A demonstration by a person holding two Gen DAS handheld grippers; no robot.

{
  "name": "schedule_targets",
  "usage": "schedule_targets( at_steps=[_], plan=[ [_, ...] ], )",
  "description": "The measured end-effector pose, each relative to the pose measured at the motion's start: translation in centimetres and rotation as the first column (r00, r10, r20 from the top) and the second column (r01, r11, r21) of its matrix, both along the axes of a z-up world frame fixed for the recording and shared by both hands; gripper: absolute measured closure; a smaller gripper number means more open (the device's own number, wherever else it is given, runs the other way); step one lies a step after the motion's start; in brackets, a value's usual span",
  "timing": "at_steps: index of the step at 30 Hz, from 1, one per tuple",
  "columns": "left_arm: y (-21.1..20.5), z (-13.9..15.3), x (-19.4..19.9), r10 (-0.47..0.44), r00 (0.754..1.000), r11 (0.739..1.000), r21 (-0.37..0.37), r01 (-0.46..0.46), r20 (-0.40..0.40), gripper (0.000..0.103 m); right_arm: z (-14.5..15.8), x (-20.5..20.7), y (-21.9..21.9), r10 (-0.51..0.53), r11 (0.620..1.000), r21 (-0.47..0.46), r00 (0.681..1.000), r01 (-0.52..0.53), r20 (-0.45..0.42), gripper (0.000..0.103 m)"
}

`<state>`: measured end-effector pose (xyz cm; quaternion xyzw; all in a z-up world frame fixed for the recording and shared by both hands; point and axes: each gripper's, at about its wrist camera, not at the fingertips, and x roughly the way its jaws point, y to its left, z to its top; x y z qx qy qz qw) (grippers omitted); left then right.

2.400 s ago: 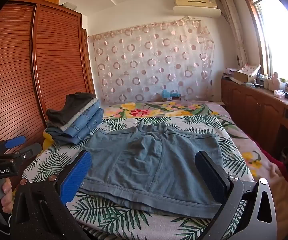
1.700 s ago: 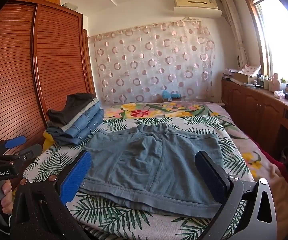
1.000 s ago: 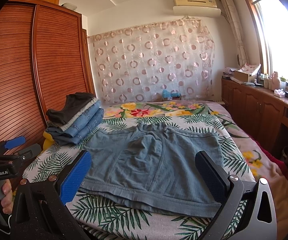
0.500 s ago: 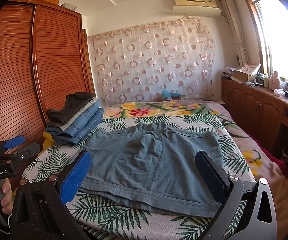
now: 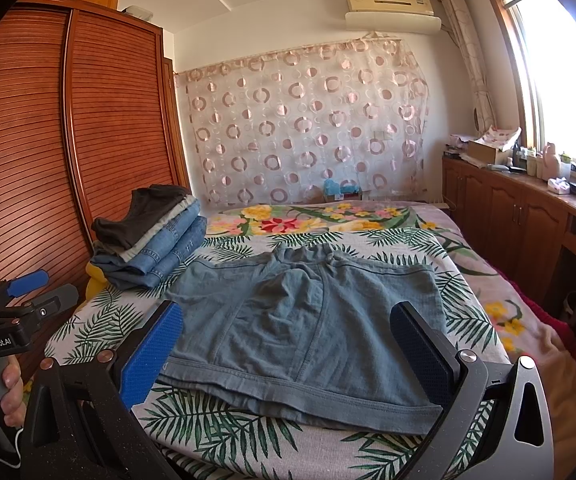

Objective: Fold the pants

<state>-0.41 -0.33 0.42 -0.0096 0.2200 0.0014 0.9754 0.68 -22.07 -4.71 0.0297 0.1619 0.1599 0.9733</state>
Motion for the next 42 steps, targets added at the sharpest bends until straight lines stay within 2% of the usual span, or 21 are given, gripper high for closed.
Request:
schedule_targets(
  at_steps=[22, 32, 42],
  plan=[
    [0.0, 0.7, -0.1, -0.004, 1.000, 1.000, -0.011, 0.004, 0.001, 0.000, 0.0, 0.0, -0.1, 0.000, 1.000, -0.003, 1.000, 0.000, 0.003, 0.000],
    [1.3, -2.8, 2.7, -0.008, 0.996, 1.000, -0.021, 0.006, -0.091, 0.000, -1.5, 1.3, -0.7, 0.002, 0.999, -0.033, 0.999, -0.003, -0.036, 0.000],
    [3.2, -5.8, 4.8, -0.021, 0.985, 0.999, -0.039, 0.014, -0.169, 0.000, -3.7, 4.2, -2.0, -0.008, 0.995, -0.098, 0.990, -0.006, -0.140, 0.000]
  ],
)
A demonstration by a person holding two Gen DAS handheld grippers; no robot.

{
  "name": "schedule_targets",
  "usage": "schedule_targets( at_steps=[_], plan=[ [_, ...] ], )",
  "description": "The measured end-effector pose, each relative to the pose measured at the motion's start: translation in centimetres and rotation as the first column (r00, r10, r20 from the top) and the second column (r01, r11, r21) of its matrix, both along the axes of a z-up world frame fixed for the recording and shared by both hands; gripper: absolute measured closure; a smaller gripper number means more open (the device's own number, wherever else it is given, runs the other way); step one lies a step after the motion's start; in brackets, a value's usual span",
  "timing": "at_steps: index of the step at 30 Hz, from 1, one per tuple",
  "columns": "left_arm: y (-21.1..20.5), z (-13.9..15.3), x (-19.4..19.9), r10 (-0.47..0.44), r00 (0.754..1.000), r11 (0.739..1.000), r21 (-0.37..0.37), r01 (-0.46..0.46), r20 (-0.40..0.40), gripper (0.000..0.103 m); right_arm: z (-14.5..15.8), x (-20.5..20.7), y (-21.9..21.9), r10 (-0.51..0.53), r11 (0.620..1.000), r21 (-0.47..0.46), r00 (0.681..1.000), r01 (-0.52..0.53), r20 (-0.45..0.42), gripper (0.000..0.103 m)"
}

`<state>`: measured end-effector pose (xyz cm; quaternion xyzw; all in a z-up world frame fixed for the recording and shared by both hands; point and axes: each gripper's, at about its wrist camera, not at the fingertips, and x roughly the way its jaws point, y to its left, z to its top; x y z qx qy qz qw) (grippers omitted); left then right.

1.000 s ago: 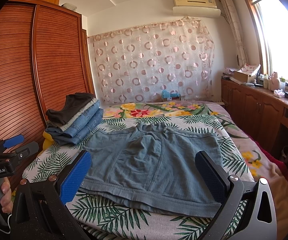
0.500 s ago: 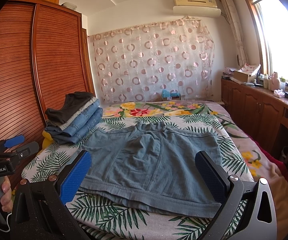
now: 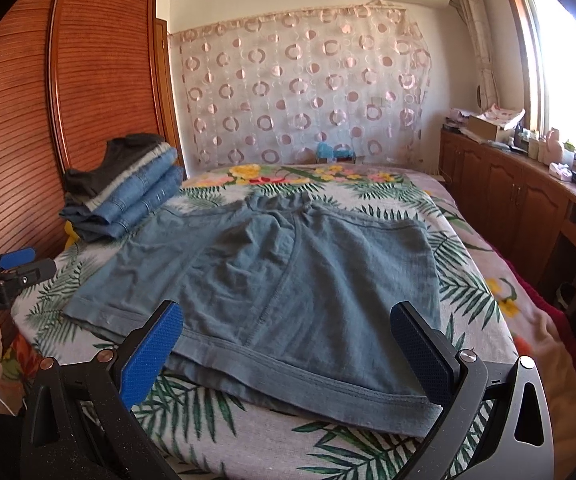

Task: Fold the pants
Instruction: 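Lower the left tool to the shorts' hem and close on it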

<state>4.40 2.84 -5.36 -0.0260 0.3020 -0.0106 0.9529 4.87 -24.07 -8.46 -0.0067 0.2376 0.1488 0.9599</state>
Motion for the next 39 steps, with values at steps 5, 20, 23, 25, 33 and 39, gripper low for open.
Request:
schedule_targets(
  at_steps=[5, 20, 23, 25, 33, 39],
  plan=[
    [0.8, -0.9, 0.6, -0.019, 0.999, 1.000, -0.013, 0.018, -0.029, 0.000, -0.3, 1.0, -0.4, -0.023, 0.999, -0.030, 0.998, 0.022, -0.053, 0.000],
    [3.2, -4.6, 0.8, -0.064, 0.985, 0.994, -0.102, 0.047, -0.162, 0.039, -1.2, 2.9, -1.0, -0.053, 0.995, -0.087, 0.983, 0.038, -0.173, 0.000],
    [2.9, -4.8, 0.5, -0.075, 0.984, 0.995, -0.082, 0.063, -0.159, 0.045, -1.0, 2.6, -1.0, -0.058, 0.994, -0.100, 0.984, 0.041, -0.167, 0.000],
    [2.8, -4.7, 0.6, -0.085, 0.983, 0.994, -0.076, 0.073, -0.162, 0.051, -1.1, 2.3, -1.2, -0.054, 0.995, -0.097, 0.986, 0.039, -0.160, 0.000],
    [2.0, -4.6, 0.7, -0.107, 0.980, 0.994, -0.055, 0.099, -0.171, 0.064, -1.6, 2.7, -1.6, -0.039, 0.996, -0.090, 0.989, 0.026, -0.145, 0.000],
    [1.7, -4.6, 1.0, -0.111, 0.977, 0.993, -0.048, 0.104, -0.182, 0.065, -1.4, 3.0, -1.6, -0.029, 0.996, -0.092, 0.990, 0.016, -0.141, 0.000]
  ],
)
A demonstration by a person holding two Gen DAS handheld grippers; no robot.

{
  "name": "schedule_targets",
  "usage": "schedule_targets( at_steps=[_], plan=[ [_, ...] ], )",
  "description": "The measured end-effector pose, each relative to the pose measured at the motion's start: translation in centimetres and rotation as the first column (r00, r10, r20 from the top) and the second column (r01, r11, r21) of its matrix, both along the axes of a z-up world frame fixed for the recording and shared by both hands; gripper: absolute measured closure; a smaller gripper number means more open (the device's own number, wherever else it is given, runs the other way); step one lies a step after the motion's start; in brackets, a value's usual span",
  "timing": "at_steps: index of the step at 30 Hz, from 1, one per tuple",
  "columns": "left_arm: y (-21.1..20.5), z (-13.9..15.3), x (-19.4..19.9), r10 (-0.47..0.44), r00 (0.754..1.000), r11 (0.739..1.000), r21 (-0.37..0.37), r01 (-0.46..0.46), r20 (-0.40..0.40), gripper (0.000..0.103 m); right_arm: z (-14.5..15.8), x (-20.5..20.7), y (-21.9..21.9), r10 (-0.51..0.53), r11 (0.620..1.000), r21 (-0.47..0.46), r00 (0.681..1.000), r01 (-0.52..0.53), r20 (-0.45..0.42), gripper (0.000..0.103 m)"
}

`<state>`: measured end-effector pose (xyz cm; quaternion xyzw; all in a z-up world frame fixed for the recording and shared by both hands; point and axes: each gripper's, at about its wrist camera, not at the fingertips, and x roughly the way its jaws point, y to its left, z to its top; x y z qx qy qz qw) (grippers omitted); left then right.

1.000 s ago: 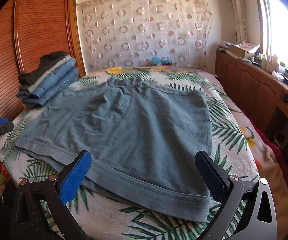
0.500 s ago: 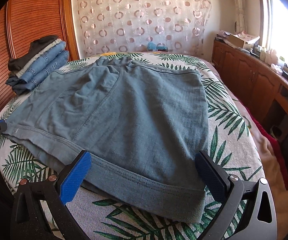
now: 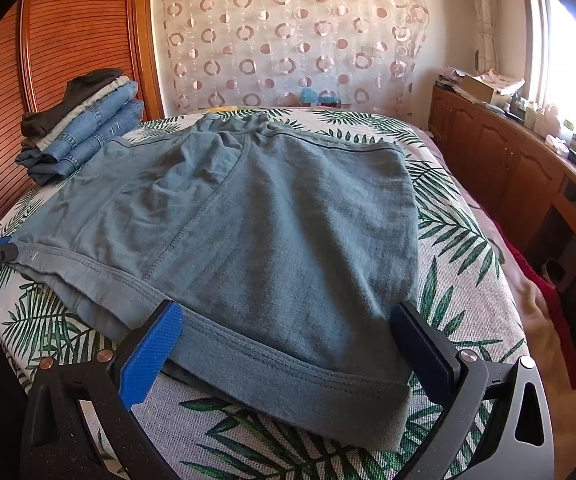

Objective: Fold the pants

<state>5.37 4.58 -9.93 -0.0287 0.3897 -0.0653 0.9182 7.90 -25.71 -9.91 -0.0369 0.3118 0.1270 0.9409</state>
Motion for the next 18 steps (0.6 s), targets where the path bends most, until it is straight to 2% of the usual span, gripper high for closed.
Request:
schedule_targets(
  at_steps=[2, 6, 8, 16, 18],
  plan=[
    [-0.2, 0.0, 0.2, 0.001, 1.000, 1.000, 0.005, -0.001, -0.002, 0.065, 0.0, 0.0, 0.0, 0.005, 1.000, -0.002, 1.000, -0.005, 0.000, 0.000],
    [-0.9, 0.2, 0.4, -0.019, 1.000, 1.000, 0.022, 0.019, 0.010, 0.088, 0.0, 0.0, -0.1, 0.010, 1.000, -0.003, 1.000, -0.010, 0.003, 0.000],
    [-1.0, 0.7, 0.4, -0.037, 0.999, 0.999, 0.015, 0.036, 0.023, 0.092, 0.1, 0.0, -0.1, 0.010, 1.000, -0.004, 1.000, -0.010, 0.003, 0.000],
    [-2.3, 3.2, 0.8, -0.092, 0.993, 0.996, -0.002, 0.092, 0.072, 0.093, 0.2, 0.2, 0.0, 0.019, 1.000, -0.007, 1.000, -0.019, -0.009, 0.000],
    [-3.0, 4.1, 1.2, -0.115, 0.990, 0.993, -0.005, 0.116, 0.087, 0.094, 0.3, 0.2, -0.1, 0.021, 1.000, -0.003, 1.000, -0.021, -0.011, 0.006]
  ],
)
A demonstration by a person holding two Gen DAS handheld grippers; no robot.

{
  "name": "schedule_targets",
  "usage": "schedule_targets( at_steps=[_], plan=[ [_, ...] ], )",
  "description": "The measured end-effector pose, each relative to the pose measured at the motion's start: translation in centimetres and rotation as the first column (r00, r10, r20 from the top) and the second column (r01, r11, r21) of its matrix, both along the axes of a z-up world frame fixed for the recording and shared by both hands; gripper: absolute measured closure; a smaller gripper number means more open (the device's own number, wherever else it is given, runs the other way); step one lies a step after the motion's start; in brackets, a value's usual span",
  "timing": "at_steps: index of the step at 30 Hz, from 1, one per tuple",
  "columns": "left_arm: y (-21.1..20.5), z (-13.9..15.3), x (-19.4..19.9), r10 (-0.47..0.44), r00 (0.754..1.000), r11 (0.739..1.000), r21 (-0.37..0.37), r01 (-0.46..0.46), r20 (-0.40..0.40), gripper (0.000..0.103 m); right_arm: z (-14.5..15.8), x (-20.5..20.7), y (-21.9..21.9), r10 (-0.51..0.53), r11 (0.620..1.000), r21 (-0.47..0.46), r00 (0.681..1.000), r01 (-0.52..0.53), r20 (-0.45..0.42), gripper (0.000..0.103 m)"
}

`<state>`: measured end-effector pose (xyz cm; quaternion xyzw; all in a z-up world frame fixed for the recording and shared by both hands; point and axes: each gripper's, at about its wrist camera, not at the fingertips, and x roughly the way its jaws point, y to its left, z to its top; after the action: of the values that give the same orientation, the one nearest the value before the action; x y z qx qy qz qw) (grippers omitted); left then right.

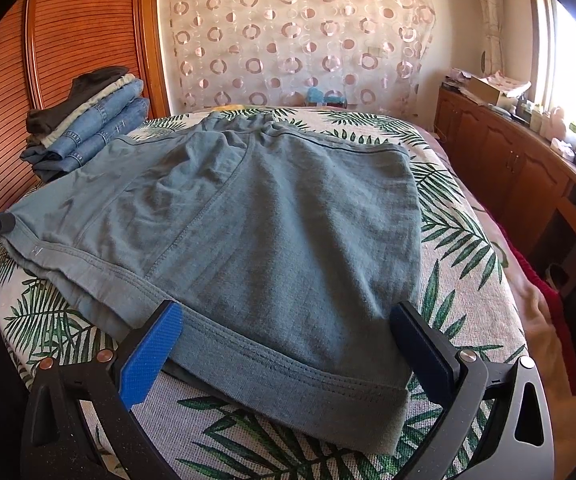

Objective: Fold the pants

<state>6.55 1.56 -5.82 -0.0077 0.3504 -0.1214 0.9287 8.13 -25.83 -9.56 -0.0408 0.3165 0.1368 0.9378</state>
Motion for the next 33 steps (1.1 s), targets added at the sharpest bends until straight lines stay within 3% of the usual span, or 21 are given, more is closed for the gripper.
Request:
schedule_targets(
  at_steps=[4, 12, 25, 33],
  plan=[
    [-1.8, 1.8, 0.8, -0.047, 0.998, 0.999, 0.003, 0.047, 0.031, 0.094, 0.5, 0.1, -0.8, -0.001, 0.999, 0.036, 1.000, 0.001, -0.010, 0.019],
    [-6.5, 4.5, 3.1, -0.156, 0.985, 0.988, 0.016, 0.155, 0.074, 0.094, 0.8, 0.0, -2.2, -0.026, 0.998, 0.061, 1.000, 0.027, -0.007, 0.029],
    [-13.3, 6.1, 6.5, -0.267, 0.961, 0.964, 0.008, 0.267, 0.066, 0.094, 1.4, -0.9, -3.9, -0.048, 0.995, 0.090, 0.999, 0.046, 0.018, 0.032],
    [-15.5, 4.7, 7.5, -0.269, 0.962, 0.963, 0.016, 0.269, 0.037, 0.094, 1.0, -1.8, -5.0, -0.062, 0.992, 0.111, 0.998, 0.059, 0.022, 0.032]
  ],
)
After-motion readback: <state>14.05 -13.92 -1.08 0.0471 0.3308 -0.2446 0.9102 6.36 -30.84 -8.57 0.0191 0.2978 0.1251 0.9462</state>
